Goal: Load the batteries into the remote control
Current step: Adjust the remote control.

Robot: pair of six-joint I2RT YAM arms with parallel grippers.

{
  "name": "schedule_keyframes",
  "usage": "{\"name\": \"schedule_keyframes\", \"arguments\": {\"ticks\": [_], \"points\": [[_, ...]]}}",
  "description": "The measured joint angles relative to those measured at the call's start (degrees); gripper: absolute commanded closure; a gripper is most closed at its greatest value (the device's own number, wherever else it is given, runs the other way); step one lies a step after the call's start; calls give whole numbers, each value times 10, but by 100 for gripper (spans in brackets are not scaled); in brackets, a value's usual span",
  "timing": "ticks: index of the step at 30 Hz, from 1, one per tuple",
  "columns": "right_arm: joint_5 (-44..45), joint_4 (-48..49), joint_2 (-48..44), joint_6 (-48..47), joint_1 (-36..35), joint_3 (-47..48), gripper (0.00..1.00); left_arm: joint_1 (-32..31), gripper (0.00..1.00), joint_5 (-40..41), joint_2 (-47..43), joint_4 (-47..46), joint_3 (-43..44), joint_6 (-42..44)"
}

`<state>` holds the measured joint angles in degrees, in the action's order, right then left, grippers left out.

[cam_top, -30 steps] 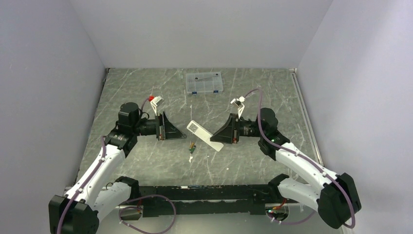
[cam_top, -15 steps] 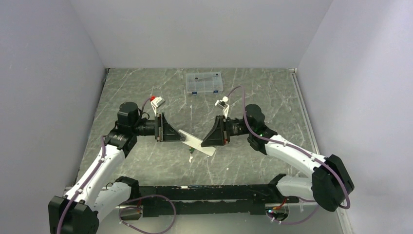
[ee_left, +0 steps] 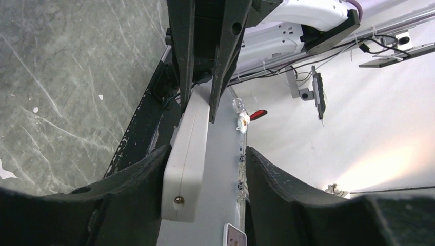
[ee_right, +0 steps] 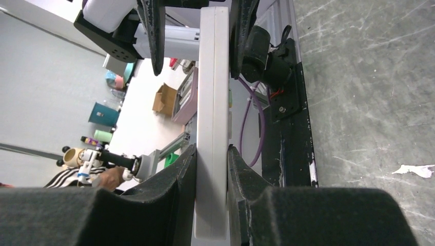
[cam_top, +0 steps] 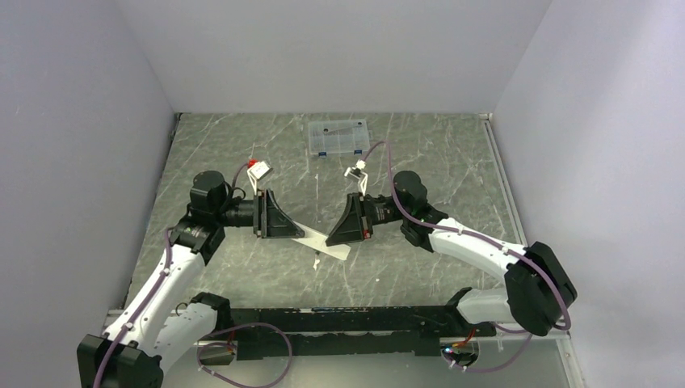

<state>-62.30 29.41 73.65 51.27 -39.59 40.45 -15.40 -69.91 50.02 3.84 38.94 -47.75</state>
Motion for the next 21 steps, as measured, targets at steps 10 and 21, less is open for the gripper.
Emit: {"name": "schedule_keyframes", "arguments": {"ticks": [10, 21], "points": [[-18, 43, 12, 35, -2, 5, 100, 2, 91, -7, -7, 4, 0, 5], [-22, 33, 16, 37, -2, 7, 69, 2, 100, -5, -12, 15, 0, 20]]}}
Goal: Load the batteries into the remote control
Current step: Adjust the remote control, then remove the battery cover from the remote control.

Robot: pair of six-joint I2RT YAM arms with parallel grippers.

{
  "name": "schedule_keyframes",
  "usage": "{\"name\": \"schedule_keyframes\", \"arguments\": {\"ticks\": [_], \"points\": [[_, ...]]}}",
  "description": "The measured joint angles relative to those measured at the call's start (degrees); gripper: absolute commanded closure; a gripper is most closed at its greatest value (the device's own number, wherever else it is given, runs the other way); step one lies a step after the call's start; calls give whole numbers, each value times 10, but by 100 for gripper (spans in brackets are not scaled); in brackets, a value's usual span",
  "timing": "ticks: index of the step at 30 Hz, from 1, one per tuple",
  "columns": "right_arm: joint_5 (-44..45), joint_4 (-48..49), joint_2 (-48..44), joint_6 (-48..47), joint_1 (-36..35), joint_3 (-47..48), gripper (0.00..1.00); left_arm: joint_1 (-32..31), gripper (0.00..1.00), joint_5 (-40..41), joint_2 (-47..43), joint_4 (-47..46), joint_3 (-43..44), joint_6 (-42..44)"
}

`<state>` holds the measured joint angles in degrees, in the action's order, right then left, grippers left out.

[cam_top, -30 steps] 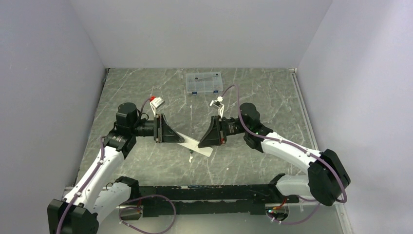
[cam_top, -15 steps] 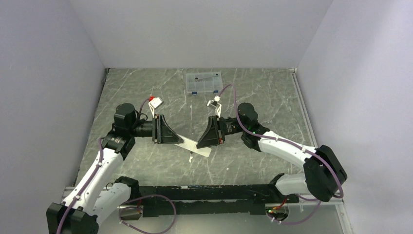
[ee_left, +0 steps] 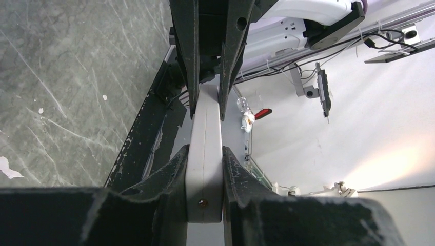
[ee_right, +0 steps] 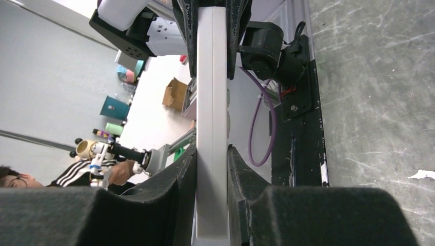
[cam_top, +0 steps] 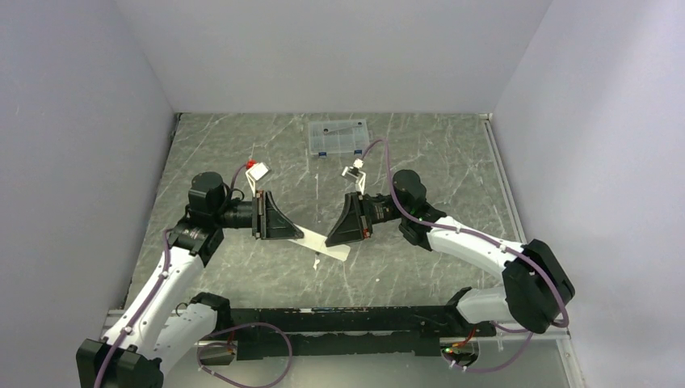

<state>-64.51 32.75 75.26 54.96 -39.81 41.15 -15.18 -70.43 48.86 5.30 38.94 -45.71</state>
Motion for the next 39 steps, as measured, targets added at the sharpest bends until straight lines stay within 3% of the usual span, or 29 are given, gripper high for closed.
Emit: {"name": "schedule_keyframes", "arguments": {"ticks": [4, 11, 24, 39], "points": [[15, -28, -13, -23, 0, 3, 50, 0, 100, 5, -4, 0, 0, -1], [48, -98, -63, -73, 0, 4, 39, 0, 100, 28, -23, -12, -2, -16], [206, -233, -221, -129, 17, -19, 38, 0, 100, 87, -60, -7, -3, -21], [281, -216, -248, -69, 16, -81, 44, 0, 100, 153, -101, 17, -2, -21]]}}
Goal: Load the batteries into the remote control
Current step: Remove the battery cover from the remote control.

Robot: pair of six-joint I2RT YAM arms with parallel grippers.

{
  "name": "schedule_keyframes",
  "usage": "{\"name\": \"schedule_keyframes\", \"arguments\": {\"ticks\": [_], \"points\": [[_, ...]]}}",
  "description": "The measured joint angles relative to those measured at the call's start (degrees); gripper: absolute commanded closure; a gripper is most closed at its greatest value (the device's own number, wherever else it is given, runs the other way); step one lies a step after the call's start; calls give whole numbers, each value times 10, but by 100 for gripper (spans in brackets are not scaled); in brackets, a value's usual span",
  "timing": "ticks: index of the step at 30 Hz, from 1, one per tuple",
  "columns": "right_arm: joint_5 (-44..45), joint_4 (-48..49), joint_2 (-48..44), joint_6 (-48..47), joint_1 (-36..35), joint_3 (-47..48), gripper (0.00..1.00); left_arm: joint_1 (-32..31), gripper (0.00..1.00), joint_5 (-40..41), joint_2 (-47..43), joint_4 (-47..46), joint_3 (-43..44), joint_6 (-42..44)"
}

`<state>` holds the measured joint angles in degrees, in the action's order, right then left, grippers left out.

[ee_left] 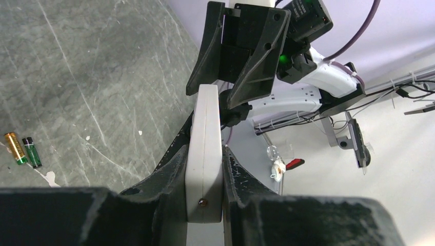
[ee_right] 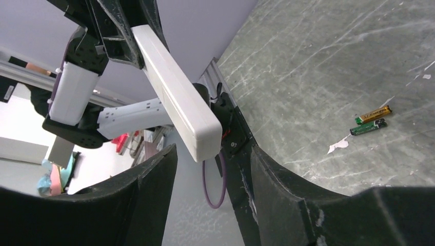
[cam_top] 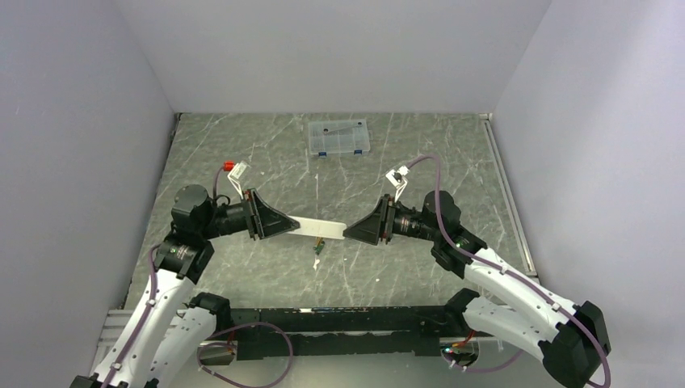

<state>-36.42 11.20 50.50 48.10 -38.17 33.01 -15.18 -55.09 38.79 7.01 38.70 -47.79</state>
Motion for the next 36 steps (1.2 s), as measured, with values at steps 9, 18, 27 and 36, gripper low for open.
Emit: {"name": "schedule_keyframes", "arguments": {"ticks": [9, 18, 27, 36], "points": [[17, 54, 11, 40, -16, -9, 48, 0, 100, 21, -4, 15, 0, -1], [36, 64, 23, 46, -31, -9, 51, 0, 100, 25, -4, 15, 0, -1], [50, 72, 29, 49, -38, -9, 58, 0, 100, 25, -4, 15, 0, -3], [64, 81, 34, 51, -45, -9, 69, 0, 100, 24, -7, 9, 0, -17]]}}
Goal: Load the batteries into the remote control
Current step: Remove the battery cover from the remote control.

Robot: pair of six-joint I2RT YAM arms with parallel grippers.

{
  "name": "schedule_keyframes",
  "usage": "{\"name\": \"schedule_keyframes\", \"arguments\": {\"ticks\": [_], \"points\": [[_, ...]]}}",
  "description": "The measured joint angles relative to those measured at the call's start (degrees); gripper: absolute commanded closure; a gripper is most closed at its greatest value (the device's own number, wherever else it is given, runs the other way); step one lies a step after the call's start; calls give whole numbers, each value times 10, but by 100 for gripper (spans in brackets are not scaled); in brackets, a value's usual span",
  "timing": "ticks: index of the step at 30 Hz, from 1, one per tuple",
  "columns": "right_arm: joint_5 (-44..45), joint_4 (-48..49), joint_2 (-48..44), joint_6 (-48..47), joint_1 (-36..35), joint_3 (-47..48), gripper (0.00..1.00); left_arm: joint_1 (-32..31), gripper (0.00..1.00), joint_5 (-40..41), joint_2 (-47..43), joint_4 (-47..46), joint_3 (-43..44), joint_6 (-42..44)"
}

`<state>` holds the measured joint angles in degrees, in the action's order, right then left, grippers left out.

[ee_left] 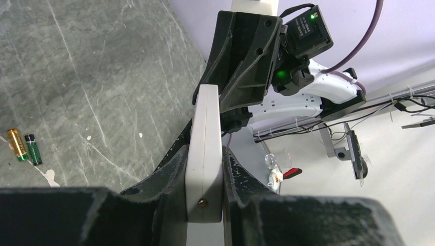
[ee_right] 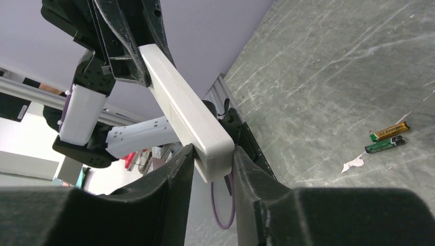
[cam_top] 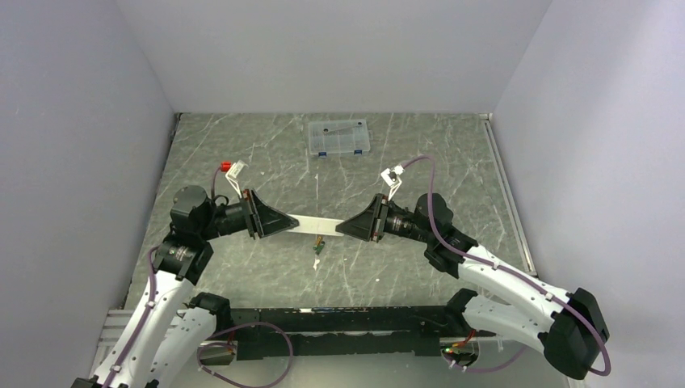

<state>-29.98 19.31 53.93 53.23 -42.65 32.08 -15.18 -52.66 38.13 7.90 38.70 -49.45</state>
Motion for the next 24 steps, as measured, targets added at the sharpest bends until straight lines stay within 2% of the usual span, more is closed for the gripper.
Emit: {"name": "schedule_keyframes", "arguments": {"ticks": [4, 9, 24], "points": [[2, 3, 0, 4, 0, 0, 79, 0, 100, 0, -1, -4, 0, -5], [7, 5, -5, 5, 0, 0, 99, 1, 100, 0, -1, -12, 0, -12], [12, -8, -41, 2, -4, -10, 100, -2, 100, -10, -1, -21, 2, -21]]}}
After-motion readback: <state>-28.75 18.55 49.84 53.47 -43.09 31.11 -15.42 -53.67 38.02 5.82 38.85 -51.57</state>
